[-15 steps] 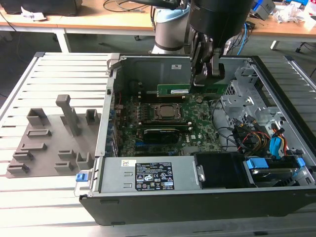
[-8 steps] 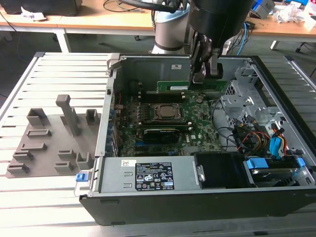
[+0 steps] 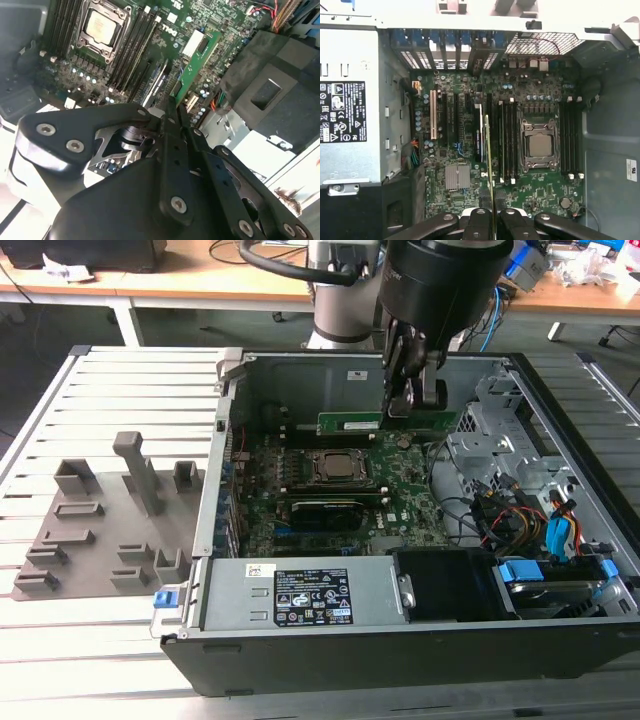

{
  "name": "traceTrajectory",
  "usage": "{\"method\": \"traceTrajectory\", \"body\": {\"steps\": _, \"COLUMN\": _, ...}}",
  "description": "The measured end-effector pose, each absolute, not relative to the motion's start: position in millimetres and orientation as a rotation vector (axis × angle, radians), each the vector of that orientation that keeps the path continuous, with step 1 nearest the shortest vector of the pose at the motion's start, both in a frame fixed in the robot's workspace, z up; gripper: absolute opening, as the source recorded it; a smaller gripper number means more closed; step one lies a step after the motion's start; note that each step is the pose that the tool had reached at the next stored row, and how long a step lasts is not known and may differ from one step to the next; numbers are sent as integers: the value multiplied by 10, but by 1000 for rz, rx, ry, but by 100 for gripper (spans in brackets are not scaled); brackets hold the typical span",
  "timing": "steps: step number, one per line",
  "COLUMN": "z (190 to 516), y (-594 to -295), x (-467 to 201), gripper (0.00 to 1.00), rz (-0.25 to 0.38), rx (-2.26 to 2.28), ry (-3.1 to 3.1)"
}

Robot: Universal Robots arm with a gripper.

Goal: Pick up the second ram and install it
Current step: 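Pick up the second ram and move it above second insertion slot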

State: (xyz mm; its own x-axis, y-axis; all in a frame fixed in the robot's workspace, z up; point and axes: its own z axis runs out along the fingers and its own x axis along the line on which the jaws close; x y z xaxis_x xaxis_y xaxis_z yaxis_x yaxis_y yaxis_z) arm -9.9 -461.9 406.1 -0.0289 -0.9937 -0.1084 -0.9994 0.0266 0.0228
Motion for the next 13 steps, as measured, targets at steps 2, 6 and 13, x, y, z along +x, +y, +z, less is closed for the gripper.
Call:
{"method": "traceTrajectory", "body": {"steps": 2, "z": 4040, "y": -4562, "x": -96, "gripper": 14, "rz": 142, "rx": -2145, "ry": 2205}}
{"method": "traceTrajectory", "body": {"steps": 6, "z": 3979, "y": -4312, "x": -91, "gripper": 14, "rz": 142, "rx": -2145, "ry": 2205}}
{"method": "traceTrajectory", "body": {"steps": 13, "z": 3841, "y": -4170, "x": -90, "gripper": 14, "rz": 144, "rx": -2146, "ry": 2206}}
